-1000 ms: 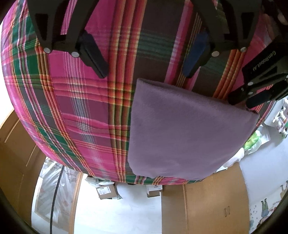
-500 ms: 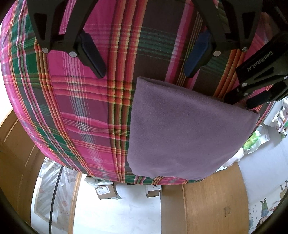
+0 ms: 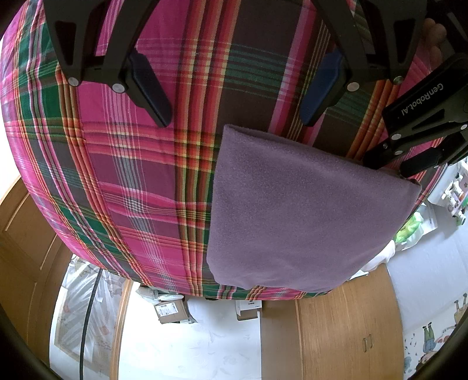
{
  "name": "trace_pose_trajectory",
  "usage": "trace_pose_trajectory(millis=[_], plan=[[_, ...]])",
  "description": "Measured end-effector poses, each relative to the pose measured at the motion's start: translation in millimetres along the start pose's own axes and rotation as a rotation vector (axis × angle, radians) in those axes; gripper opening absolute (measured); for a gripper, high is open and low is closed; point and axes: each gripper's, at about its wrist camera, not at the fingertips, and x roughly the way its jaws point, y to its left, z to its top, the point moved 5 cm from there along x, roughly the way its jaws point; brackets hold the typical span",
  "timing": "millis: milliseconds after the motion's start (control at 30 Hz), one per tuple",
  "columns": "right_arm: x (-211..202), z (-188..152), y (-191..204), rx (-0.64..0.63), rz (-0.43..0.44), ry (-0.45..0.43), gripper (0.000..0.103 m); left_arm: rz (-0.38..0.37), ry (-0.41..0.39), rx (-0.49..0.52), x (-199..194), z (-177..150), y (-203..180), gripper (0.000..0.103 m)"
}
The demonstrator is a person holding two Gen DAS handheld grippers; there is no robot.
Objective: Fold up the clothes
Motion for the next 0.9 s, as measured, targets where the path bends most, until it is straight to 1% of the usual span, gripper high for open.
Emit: trace_pose_trajectory(millis=[900], plan=[[1.2,1.1,1.6,0.001,-0.001,0.000,0.090,0.001,0.001,-0.010,0.9,0.4,0.6,0.066]])
